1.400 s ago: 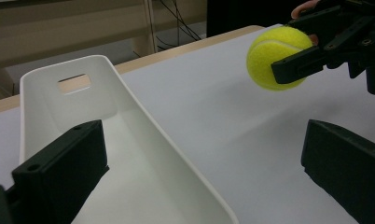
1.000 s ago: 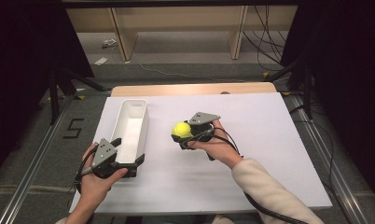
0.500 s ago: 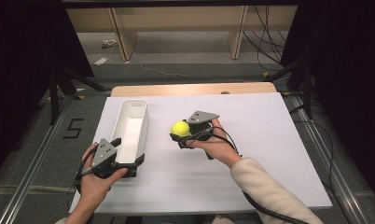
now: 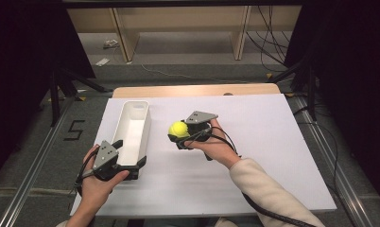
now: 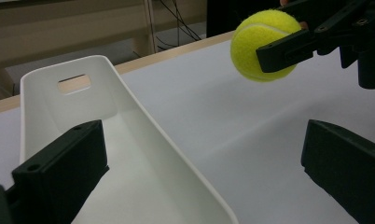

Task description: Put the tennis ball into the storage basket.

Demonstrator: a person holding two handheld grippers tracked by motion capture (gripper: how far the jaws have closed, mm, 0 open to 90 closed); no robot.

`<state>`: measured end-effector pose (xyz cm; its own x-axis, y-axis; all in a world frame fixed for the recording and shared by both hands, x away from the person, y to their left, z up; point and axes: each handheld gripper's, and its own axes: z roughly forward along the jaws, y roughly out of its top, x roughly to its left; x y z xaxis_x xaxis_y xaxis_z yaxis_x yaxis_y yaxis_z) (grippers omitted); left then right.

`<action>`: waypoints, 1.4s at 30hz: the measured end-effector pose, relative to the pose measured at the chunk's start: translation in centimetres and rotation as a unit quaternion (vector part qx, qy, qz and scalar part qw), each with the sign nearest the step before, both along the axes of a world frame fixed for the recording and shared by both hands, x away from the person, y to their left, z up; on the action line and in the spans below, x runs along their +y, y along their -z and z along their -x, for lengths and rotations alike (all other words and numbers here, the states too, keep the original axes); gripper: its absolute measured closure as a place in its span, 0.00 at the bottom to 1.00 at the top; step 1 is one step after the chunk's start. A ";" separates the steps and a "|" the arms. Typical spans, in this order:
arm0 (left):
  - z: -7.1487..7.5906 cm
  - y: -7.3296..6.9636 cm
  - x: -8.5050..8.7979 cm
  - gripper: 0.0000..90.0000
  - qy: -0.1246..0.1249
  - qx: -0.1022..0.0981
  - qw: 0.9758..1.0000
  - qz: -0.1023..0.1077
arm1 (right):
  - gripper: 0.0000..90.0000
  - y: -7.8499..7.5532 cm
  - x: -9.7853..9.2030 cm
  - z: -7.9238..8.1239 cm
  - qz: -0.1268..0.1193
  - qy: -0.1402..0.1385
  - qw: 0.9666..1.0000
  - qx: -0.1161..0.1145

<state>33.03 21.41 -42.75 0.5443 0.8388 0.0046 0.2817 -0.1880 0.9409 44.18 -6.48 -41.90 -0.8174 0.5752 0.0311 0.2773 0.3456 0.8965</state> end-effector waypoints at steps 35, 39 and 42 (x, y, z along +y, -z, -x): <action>0.0 0.0 0.0 0.00 0.000 -0.001 1.000 0.002 | 0.30 -0.8 1.6 -0.5 -0.010 -0.007 1.000 0.004; 0.0 0.0 0.0 0.00 0.000 -0.001 1.000 0.002 | 0.30 -0.8 1.7 -0.6 -0.011 -0.007 1.000 0.003; 0.0 0.0 0.0 0.00 0.000 -0.001 1.000 0.002 | 0.30 -0.9 1.8 -0.6 -0.011 -0.009 1.000 0.001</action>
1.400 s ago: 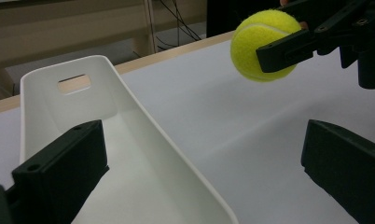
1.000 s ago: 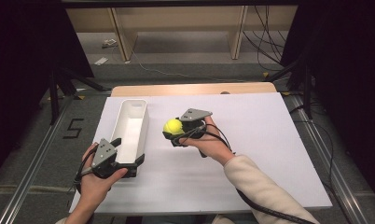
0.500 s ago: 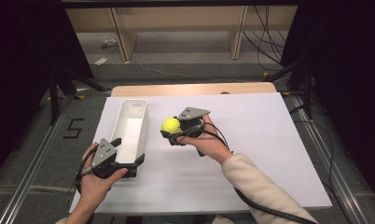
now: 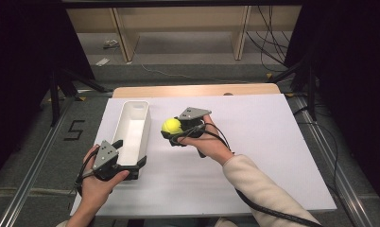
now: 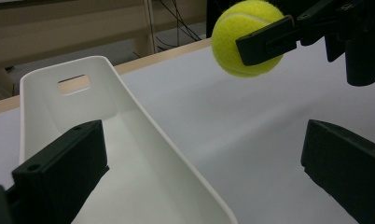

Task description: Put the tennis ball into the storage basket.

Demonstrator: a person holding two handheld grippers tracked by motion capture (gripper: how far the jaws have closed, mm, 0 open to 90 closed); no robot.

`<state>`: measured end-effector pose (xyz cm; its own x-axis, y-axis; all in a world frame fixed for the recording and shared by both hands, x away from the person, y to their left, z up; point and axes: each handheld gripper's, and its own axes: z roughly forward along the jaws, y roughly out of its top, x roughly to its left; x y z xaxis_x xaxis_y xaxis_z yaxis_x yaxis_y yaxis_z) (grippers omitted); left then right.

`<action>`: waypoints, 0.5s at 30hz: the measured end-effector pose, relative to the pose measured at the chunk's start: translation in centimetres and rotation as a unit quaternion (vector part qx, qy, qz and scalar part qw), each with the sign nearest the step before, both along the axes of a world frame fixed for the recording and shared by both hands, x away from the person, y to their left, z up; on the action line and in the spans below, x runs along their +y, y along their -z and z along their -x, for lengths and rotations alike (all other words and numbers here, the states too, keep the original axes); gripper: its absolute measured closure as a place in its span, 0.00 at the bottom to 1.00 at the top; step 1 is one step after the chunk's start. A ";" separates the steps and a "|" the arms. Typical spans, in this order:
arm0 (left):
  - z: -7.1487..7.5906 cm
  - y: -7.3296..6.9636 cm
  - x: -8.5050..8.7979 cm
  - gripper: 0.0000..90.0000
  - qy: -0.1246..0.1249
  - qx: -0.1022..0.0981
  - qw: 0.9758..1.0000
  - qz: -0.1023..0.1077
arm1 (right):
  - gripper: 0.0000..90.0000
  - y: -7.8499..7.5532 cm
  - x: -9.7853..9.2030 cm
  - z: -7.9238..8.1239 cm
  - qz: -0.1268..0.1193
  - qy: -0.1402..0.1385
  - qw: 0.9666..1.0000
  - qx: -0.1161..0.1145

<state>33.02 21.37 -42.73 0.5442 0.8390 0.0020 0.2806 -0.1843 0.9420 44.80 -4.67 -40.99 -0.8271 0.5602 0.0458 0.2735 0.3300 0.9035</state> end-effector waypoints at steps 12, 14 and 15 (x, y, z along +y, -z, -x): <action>0.0 0.0 0.0 0.00 0.000 0.000 1.000 0.001 | 0.30 -0.3 0.7 -0.3 0.000 -0.003 1.000 -0.001; 0.0 0.0 0.0 0.00 0.000 0.001 1.000 0.001 | 0.30 -0.3 0.8 -0.3 0.000 -0.004 1.000 -0.001; 0.0 0.0 0.0 0.00 0.000 0.001 1.000 0.001 | 0.30 -0.3 0.8 -0.3 0.000 -0.004 1.000 -0.001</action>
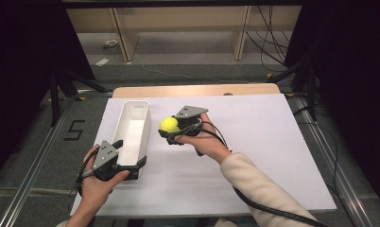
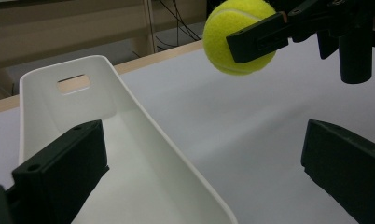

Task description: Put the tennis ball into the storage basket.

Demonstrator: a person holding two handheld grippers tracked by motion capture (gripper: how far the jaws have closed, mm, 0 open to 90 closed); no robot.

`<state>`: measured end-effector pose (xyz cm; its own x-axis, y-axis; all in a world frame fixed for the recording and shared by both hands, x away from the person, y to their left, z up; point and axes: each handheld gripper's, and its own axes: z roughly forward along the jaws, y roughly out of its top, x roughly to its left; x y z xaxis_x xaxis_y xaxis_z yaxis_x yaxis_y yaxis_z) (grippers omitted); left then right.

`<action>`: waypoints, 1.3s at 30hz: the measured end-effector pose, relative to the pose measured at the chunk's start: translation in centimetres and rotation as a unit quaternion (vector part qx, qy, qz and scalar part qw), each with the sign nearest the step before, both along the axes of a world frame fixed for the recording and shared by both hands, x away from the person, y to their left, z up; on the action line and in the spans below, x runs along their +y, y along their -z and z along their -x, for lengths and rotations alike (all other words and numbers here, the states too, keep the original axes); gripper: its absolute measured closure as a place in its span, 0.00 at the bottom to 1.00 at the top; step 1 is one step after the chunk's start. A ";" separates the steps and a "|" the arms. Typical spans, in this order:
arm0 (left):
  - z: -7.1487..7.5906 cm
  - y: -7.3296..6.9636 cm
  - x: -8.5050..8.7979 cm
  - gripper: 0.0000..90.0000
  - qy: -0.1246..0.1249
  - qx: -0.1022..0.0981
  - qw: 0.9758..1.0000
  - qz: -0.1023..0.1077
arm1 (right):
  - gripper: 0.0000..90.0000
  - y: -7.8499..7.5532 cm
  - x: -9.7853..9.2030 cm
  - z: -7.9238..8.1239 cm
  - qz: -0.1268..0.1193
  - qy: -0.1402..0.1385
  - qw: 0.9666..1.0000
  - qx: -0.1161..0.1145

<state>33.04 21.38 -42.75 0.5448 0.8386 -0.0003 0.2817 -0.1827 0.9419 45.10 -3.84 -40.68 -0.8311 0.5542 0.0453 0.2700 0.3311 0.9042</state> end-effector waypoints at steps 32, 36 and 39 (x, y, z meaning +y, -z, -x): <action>0.0 0.0 0.0 0.00 -0.001 0.000 1.000 0.002 | 0.30 -0.6 1.5 -0.6 -0.002 -0.006 1.000 0.003; 0.0 0.0 0.0 0.00 -0.001 0.001 1.000 0.001 | 0.30 -0.7 1.7 -0.6 -0.003 -0.007 1.000 0.000; 0.0 0.0 0.0 0.00 -0.001 0.000 1.000 0.002 | 0.30 -0.9 1.8 -0.7 -0.001 -0.008 1.000 -0.002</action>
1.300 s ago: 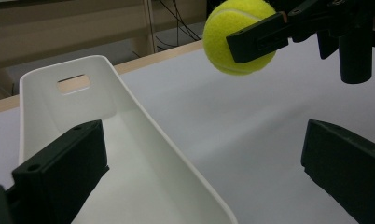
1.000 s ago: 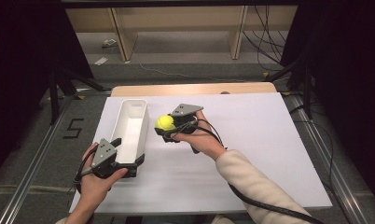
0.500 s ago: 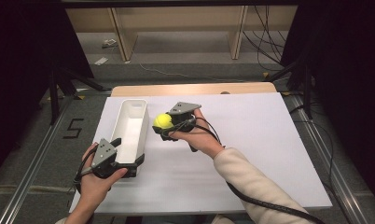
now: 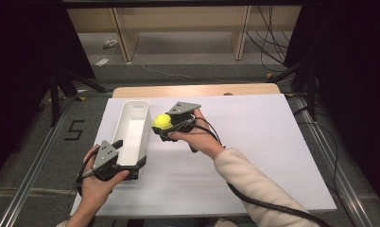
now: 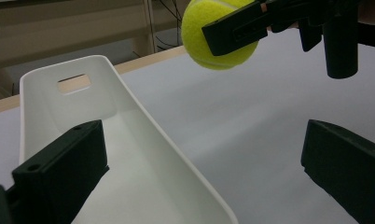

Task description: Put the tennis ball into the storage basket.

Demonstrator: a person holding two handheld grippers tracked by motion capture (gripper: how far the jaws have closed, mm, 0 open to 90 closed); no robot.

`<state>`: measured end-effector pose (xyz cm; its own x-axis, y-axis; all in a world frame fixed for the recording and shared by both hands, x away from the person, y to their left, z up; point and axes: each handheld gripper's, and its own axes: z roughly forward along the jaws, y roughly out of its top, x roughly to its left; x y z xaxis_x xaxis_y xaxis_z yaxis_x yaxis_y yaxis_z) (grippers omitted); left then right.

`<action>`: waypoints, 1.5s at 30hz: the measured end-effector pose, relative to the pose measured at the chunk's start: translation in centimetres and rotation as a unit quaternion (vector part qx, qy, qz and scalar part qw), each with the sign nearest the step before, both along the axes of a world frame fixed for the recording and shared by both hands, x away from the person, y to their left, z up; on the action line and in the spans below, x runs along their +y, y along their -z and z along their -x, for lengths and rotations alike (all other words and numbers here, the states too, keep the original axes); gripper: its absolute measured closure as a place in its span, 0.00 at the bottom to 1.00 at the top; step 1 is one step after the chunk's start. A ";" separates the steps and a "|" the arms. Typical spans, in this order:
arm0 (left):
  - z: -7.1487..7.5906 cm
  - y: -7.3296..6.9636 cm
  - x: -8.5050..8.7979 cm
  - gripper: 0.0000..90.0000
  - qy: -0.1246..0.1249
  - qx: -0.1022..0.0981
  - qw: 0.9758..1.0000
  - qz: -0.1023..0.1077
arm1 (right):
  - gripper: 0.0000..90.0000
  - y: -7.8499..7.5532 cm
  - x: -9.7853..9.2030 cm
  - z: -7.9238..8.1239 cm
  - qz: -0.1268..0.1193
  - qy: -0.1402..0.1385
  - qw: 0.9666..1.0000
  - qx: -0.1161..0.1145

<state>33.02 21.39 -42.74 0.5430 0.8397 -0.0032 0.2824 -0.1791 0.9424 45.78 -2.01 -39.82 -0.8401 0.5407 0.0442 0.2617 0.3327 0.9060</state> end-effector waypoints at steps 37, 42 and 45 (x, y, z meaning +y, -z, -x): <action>0.0 0.0 0.0 0.00 0.000 0.000 1.000 -0.001 | 0.30 -0.6 1.2 -0.5 -0.004 -0.003 1.000 0.002; 0.0 0.0 0.1 0.00 0.000 -0.001 1.000 -0.002 | 0.30 -0.6 1.3 -0.5 -0.006 -0.004 1.000 0.000; 0.0 0.0 0.1 0.00 0.000 -0.001 1.000 -0.002 | 0.30 -0.7 1.4 -0.5 -0.005 -0.004 1.000 0.000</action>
<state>33.02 21.45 -42.72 0.5428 0.8399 0.0007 0.2808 -0.1823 0.9423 46.32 -0.58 -39.17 -0.8447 0.5328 0.0498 0.2590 0.3256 0.9094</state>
